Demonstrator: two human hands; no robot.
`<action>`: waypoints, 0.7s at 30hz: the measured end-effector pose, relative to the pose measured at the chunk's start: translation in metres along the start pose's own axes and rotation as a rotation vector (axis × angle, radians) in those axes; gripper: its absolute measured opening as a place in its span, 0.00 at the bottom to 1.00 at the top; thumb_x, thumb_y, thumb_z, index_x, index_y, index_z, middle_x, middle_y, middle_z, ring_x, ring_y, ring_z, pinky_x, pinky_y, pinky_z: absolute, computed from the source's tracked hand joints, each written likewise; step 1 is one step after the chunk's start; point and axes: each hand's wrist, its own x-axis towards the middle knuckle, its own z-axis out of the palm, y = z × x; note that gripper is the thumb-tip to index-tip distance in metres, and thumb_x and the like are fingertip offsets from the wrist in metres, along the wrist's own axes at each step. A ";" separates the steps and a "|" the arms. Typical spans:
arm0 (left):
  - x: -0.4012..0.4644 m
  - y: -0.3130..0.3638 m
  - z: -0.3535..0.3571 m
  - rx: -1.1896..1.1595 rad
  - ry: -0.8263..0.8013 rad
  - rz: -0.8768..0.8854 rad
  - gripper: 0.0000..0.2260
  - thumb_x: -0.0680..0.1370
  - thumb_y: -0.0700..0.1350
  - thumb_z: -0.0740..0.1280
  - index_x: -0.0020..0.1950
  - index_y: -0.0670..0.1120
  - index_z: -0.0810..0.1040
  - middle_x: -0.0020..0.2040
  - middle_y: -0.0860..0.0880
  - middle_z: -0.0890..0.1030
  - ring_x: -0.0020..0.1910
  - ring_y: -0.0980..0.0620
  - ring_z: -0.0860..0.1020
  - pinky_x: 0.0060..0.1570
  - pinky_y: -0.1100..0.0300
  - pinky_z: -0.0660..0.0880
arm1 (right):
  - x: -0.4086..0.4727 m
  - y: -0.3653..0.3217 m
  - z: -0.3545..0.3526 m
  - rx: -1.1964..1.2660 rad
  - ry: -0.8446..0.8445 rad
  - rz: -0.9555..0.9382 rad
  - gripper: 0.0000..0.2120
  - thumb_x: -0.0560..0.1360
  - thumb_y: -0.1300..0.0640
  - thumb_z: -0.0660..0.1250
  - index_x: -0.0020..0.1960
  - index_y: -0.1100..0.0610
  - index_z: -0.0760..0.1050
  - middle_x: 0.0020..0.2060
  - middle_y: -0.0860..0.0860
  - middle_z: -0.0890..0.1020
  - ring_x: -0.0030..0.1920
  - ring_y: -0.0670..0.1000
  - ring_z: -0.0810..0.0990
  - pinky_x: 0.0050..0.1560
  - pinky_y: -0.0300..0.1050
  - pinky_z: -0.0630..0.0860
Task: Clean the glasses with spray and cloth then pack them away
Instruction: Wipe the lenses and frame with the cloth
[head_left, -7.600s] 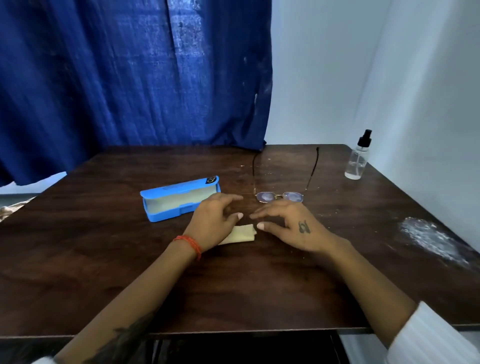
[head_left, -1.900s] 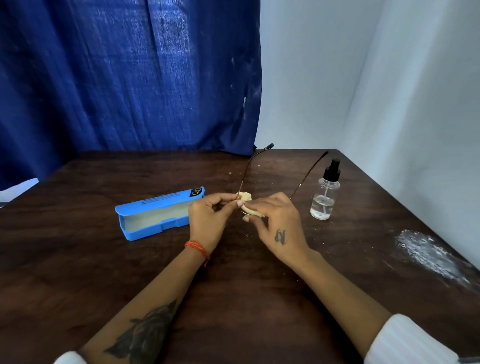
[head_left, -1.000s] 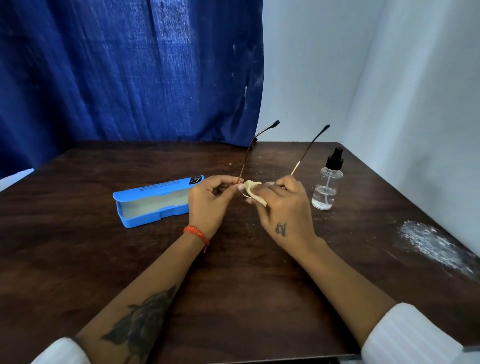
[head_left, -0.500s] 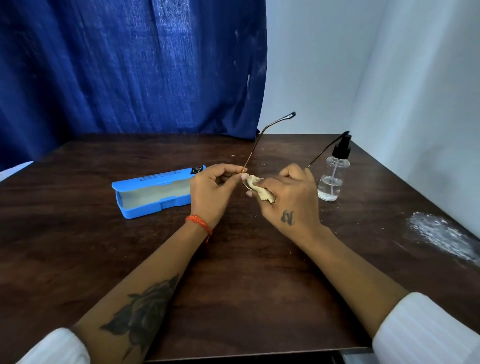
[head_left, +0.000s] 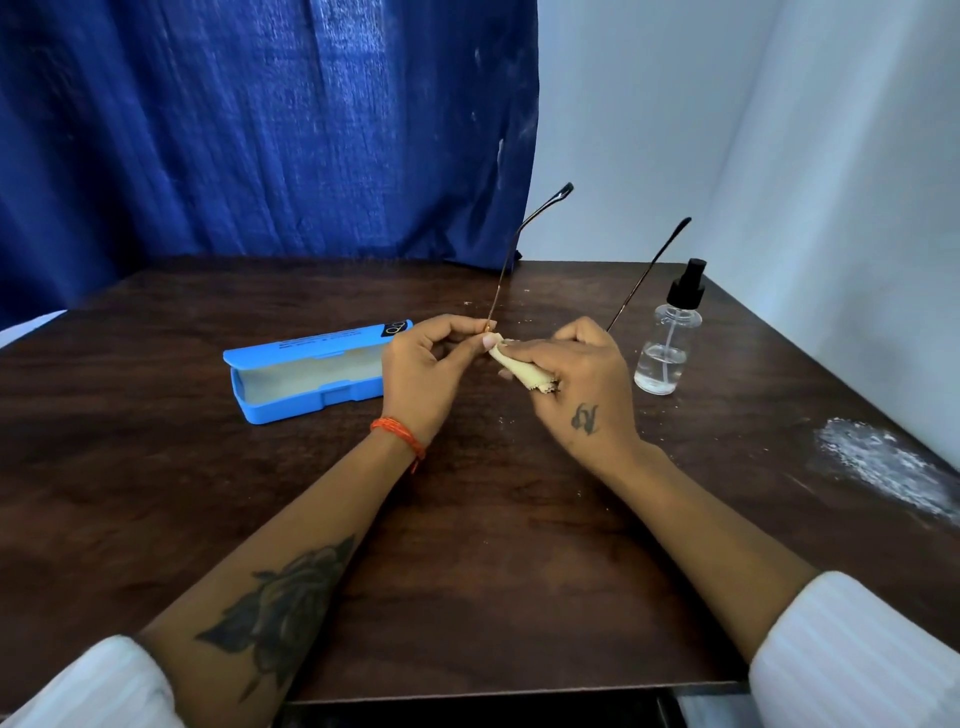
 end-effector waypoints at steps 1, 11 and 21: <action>0.000 0.000 0.000 0.010 -0.006 0.001 0.08 0.71 0.38 0.70 0.43 0.51 0.81 0.43 0.54 0.83 0.45 0.56 0.82 0.47 0.63 0.79 | 0.000 -0.001 -0.002 -0.064 0.018 -0.025 0.07 0.66 0.56 0.76 0.44 0.55 0.84 0.36 0.47 0.85 0.35 0.49 0.72 0.36 0.51 0.74; -0.001 0.001 0.001 0.059 0.008 0.054 0.07 0.71 0.37 0.70 0.46 0.48 0.81 0.42 0.54 0.82 0.43 0.62 0.80 0.44 0.70 0.76 | -0.004 -0.008 0.002 -0.321 -0.195 -0.043 0.18 0.67 0.63 0.67 0.56 0.58 0.79 0.51 0.51 0.84 0.46 0.57 0.74 0.45 0.47 0.65; 0.002 0.000 0.000 0.002 0.023 0.000 0.08 0.71 0.38 0.71 0.43 0.51 0.81 0.42 0.56 0.82 0.45 0.60 0.81 0.47 0.67 0.77 | -0.001 0.000 -0.002 -0.143 0.011 -0.076 0.09 0.65 0.58 0.75 0.45 0.53 0.84 0.38 0.46 0.86 0.38 0.52 0.74 0.40 0.51 0.69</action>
